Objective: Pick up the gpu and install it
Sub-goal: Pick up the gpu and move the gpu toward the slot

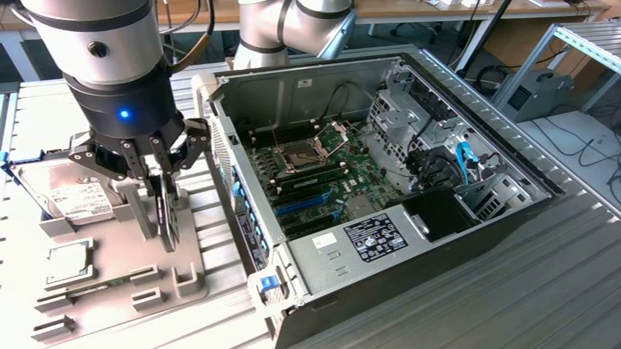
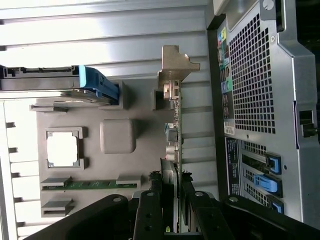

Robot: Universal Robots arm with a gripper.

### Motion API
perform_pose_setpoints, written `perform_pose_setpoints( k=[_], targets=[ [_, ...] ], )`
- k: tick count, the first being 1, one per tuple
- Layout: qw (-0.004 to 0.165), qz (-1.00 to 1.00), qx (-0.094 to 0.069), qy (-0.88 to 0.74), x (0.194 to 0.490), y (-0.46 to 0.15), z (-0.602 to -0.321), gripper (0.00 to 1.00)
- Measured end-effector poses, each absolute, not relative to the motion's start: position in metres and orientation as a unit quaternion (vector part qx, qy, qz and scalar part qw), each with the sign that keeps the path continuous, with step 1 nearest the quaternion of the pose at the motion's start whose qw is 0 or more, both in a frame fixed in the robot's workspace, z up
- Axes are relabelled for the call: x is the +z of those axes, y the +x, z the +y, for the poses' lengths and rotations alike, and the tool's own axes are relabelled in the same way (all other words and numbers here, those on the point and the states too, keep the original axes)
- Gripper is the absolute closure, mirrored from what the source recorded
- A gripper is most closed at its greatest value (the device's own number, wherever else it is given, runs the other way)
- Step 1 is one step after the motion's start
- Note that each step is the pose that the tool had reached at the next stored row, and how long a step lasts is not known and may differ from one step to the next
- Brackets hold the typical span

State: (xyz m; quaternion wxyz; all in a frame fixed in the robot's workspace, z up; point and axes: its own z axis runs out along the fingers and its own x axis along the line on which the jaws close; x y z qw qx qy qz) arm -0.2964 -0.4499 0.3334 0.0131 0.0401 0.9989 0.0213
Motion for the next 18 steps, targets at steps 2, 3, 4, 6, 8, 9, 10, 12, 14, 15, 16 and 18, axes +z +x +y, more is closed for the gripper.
perform_pose_setpoints(
  k=[2,3,4,6,8,9,10,12,14,15,16,18],
  targets=[
    [0.013,0.999,0.021,0.04,0.336,-0.296,-0.45,0.74],
    [0.013,0.999,0.021,0.04,0.337,-0.296,-0.45,0.74],
    [0.013,0.999,0.021,0.04,0.337,-0.296,-0.45,0.74],
    [0.013,0.999,0.021,0.04,0.34,-0.296,-0.45,0.74],
    [0.013,0.999,0.021,0.04,0.342,-0.296,-0.45,0.74],
    [0.013,0.999,0.021,0.04,0.343,-0.296,-0.45,0.74],
    [0.013,0.999,0.021,0.04,0.344,-0.296,-0.45,0.74],
    [0.013,0.999,0.021,0.04,0.346,-0.296,-0.45,0.74],
    [0.013,0.999,0.021,0.04,0.349,-0.296,-0.45,0.74],
    [0.013,0.999,0.021,0.04,0.35,-0.296,-0.45,0.74],
    [0.013,0.999,0.021,0.04,0.351,-0.296,-0.45,0.74],
    [0.013,0.999,0.021,0.04,0.352,-0.296,-0.45,0.74]
  ],
)
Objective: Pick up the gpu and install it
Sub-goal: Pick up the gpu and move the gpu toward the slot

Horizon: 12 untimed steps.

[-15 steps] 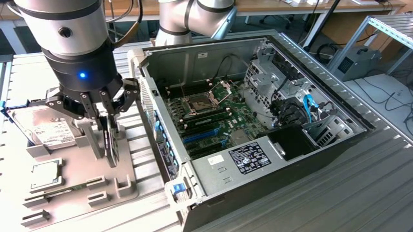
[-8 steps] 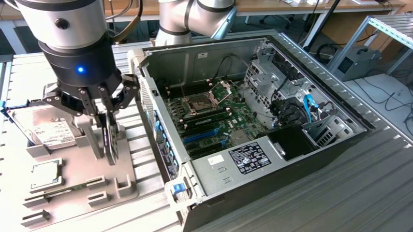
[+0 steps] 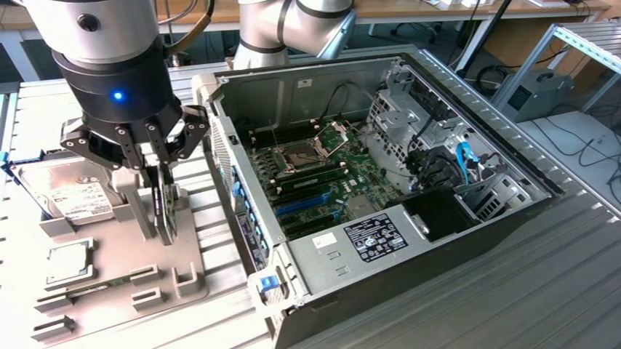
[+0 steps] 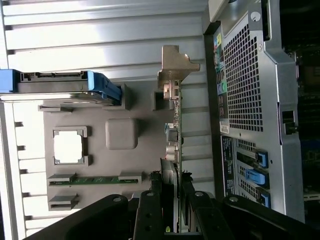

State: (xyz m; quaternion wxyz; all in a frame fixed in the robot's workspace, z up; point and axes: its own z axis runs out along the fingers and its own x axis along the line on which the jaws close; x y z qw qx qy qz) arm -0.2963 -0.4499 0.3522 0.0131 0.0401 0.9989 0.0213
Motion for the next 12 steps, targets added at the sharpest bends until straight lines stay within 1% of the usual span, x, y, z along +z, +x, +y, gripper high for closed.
perform_pose_setpoints(
  k=[12],
  targets=[
    [0.013,0.999,0.021,0.04,0.363,-0.296,-0.45,0.74]
  ],
)
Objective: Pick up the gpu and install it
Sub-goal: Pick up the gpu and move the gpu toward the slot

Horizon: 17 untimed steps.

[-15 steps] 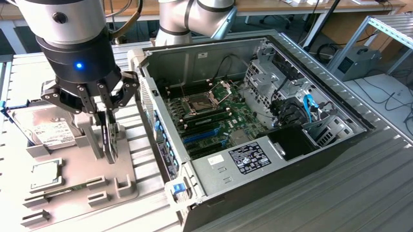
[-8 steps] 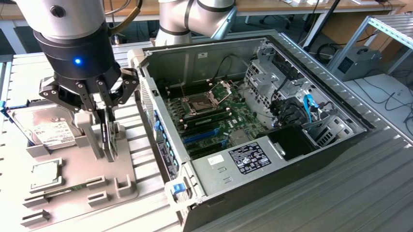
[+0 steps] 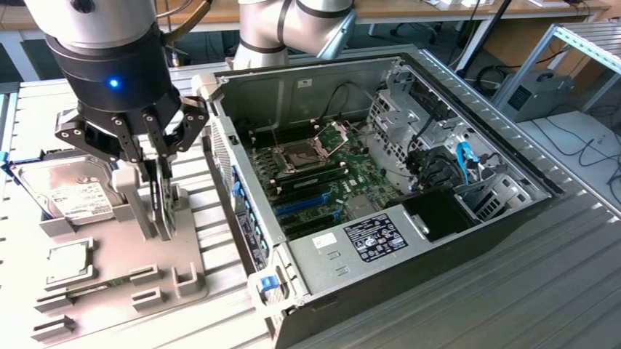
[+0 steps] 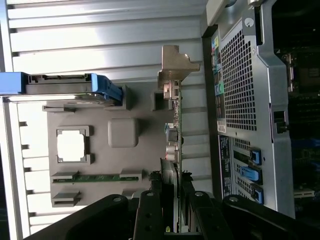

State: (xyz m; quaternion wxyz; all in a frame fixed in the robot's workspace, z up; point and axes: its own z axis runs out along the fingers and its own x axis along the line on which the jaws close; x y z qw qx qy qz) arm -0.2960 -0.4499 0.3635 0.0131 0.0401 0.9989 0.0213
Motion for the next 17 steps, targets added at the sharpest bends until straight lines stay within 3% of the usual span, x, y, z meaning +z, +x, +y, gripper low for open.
perform_pose_setpoints(
  k=[17],
  targets=[
    [0.013,0.999,0.021,0.04,0.38,-0.296,-0.45,0.74]
  ],
)
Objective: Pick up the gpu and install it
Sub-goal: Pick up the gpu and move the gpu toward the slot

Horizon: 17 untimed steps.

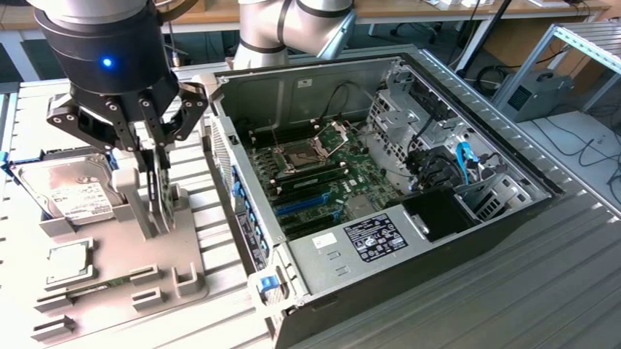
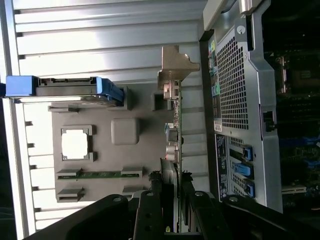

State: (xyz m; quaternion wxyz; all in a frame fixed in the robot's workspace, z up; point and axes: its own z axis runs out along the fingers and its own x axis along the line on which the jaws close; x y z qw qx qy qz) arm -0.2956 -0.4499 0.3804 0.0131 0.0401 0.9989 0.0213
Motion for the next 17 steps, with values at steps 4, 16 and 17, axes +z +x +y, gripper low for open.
perform_pose_setpoints(
  k=[4,16,17],
  targets=[
    [0.013,0.999,0.021,0.04,0.386,-0.295,-0.45,0.74],
    [0.002,0.999,0.021,0.04,0.431,-0.27,-0.439,0.74],
    [0.002,0.999,0.021,0.04,0.438,-0.269,-0.439,0.74]
  ],
)
